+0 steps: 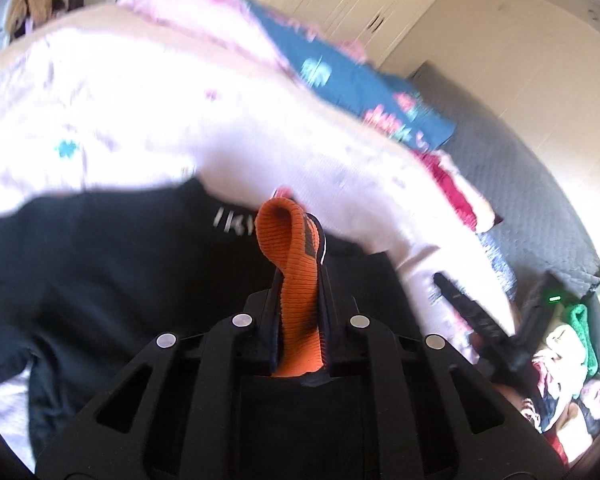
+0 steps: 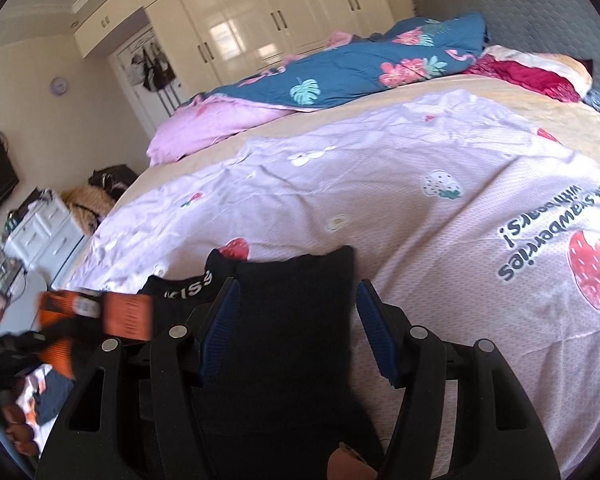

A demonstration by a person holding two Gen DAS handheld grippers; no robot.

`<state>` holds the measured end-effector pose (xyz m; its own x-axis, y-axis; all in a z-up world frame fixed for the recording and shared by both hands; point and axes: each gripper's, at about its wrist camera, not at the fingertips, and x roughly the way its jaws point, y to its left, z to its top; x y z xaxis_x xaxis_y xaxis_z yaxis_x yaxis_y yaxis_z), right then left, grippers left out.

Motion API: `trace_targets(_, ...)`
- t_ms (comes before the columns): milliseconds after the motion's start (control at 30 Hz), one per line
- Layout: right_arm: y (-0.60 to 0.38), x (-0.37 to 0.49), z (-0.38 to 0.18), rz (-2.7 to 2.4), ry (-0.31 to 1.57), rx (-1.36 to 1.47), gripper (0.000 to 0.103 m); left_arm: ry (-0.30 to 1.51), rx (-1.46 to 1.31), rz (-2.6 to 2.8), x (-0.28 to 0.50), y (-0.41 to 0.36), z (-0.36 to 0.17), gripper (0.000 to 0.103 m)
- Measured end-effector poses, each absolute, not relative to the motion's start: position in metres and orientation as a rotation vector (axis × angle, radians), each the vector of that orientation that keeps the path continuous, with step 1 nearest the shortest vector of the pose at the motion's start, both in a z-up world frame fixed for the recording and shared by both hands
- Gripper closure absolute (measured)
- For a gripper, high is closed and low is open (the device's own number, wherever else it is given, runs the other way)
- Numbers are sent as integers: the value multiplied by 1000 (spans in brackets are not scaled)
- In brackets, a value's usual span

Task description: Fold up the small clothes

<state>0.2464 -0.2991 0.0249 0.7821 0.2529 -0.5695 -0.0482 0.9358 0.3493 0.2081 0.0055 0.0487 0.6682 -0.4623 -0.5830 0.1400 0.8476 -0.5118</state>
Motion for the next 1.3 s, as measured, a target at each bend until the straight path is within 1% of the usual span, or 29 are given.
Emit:
trace_targets(67,-301,248,24,159,660,331,44,733,-447,-353,200,11,61,95)
trace_targets(167,-297,249,22,157,669,305,44,731,-450,-333,196,22,64,95)
trace_targets(400,-284,251,20,148,679,232,44,812,-496,-265,203,39,35,98)
trace_targets(567,-272,251,18,168,693,181,44,820,-468,-210,201,47,31,98)
trace_targets(733,-253,251,12,212,723,128,44,877,-483,-180,209,55,15,98)
trace_targets(967,-223,251,-1,273,777,50,44,866,-442,-106,204,63,17,92)
trace_targets(1033,-215,252,-6,293,800,34,44,866,-426,-96,202,60,18,87)
trace_targets(1100,-209,251,-10,307,819,24,44,874,-405,-87,202,56,15,79)
trace_targets(1200,-204,252,-16,310,851,3,44,925,-393,-80,206,50,-2,76)
trace_targets(1300,-207,254,-25,288,894,0,44,1009,-374,-34,210,48,-29,76)
